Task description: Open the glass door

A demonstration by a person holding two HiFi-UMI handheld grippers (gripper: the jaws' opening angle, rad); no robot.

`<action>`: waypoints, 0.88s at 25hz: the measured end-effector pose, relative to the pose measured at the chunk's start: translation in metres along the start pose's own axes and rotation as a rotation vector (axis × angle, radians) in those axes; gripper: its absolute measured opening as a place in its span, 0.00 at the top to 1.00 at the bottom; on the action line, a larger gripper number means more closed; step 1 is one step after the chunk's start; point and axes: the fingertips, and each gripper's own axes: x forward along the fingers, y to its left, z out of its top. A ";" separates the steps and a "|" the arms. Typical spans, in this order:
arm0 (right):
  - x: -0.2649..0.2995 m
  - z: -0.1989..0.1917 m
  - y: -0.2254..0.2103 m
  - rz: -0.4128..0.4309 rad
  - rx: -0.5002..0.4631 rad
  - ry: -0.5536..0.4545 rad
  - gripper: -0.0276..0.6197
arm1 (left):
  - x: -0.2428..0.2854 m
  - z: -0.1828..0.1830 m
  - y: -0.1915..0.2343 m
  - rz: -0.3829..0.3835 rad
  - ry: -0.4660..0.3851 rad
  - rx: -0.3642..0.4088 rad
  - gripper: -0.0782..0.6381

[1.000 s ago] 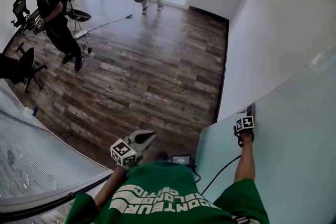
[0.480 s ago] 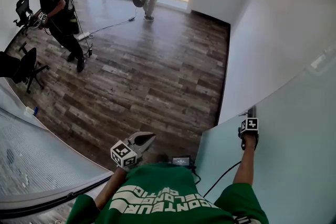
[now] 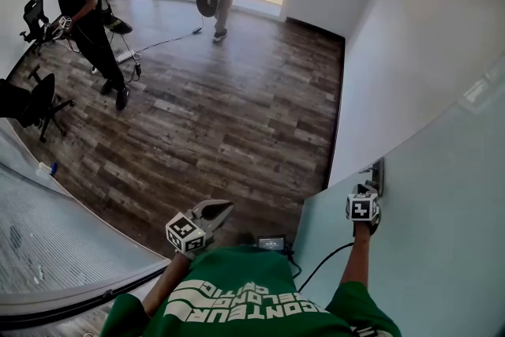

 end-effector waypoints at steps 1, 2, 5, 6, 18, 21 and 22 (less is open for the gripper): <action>-0.002 0.009 0.013 0.019 -0.039 -0.051 0.97 | -0.002 0.000 -0.001 0.000 -0.001 0.003 0.88; -0.005 0.016 0.027 0.041 -0.070 -0.097 0.97 | -0.004 0.001 -0.001 0.000 -0.002 0.005 0.88; -0.018 0.032 0.070 0.113 -0.167 -0.210 0.97 | -0.009 0.004 -0.002 0.005 -0.008 0.008 0.88; -0.023 0.038 0.084 0.127 -0.202 -0.240 0.97 | -0.011 0.005 -0.001 0.010 -0.010 0.008 0.88; -0.109 0.084 0.259 0.469 -0.302 -0.553 0.97 | -0.042 -0.006 -0.002 0.042 -0.006 -0.008 0.88; -0.122 0.083 0.292 0.530 -0.344 -0.566 0.97 | -0.048 -0.008 -0.001 0.046 -0.004 -0.014 0.88; -0.124 0.082 0.299 0.544 -0.352 -0.568 0.97 | -0.049 -0.008 -0.001 0.048 -0.003 -0.016 0.88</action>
